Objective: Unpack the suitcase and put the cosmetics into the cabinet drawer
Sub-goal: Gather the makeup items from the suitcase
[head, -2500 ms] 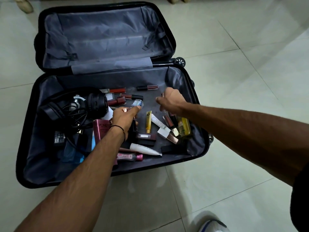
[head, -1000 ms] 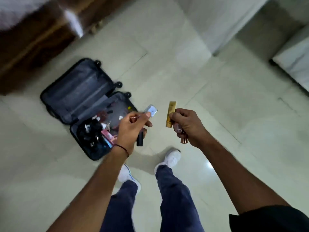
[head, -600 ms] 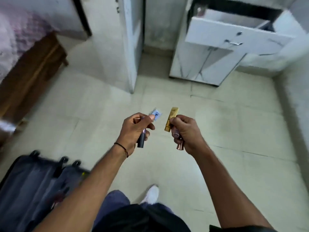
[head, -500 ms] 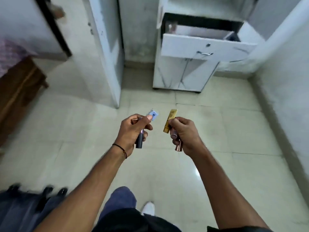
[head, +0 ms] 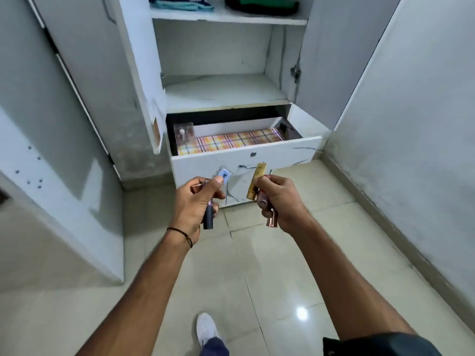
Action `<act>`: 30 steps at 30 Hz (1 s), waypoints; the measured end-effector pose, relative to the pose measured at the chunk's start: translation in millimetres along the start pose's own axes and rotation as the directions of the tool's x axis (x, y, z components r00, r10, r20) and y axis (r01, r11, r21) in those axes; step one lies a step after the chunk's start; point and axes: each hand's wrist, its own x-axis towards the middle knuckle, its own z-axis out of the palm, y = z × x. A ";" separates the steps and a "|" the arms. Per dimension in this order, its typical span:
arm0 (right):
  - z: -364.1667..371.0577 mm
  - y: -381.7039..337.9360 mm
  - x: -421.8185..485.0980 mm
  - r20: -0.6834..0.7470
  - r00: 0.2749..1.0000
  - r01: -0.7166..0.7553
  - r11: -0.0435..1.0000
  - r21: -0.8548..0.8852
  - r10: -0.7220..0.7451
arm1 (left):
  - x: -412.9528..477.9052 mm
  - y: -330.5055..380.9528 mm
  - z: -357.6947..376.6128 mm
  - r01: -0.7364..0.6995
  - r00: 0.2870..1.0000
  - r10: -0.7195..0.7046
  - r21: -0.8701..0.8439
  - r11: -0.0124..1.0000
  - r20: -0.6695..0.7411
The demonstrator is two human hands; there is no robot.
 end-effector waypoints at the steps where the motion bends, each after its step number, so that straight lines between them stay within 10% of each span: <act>1: 4.3 -11.2 27.2 -0.020 1.000 0.004 1.000 -0.004 -0.004 | 30.5 7.6 2.6 0.013 1.000 -0.013 0.004 1.000 0.002; 20: 55.3 -16.3 406.0 0.107 0.981 -0.151 0.985 -0.082 0.160 | 373.9 -11.5 3.5 0.140 0.972 -0.112 0.123 0.983 -0.205; 30: 46.3 44.9 556.8 0.209 0.895 -0.322 0.895 -0.310 0.395 | 475.9 -78.0 11.6 0.411 0.814 -0.275 0.172 0.895 -0.512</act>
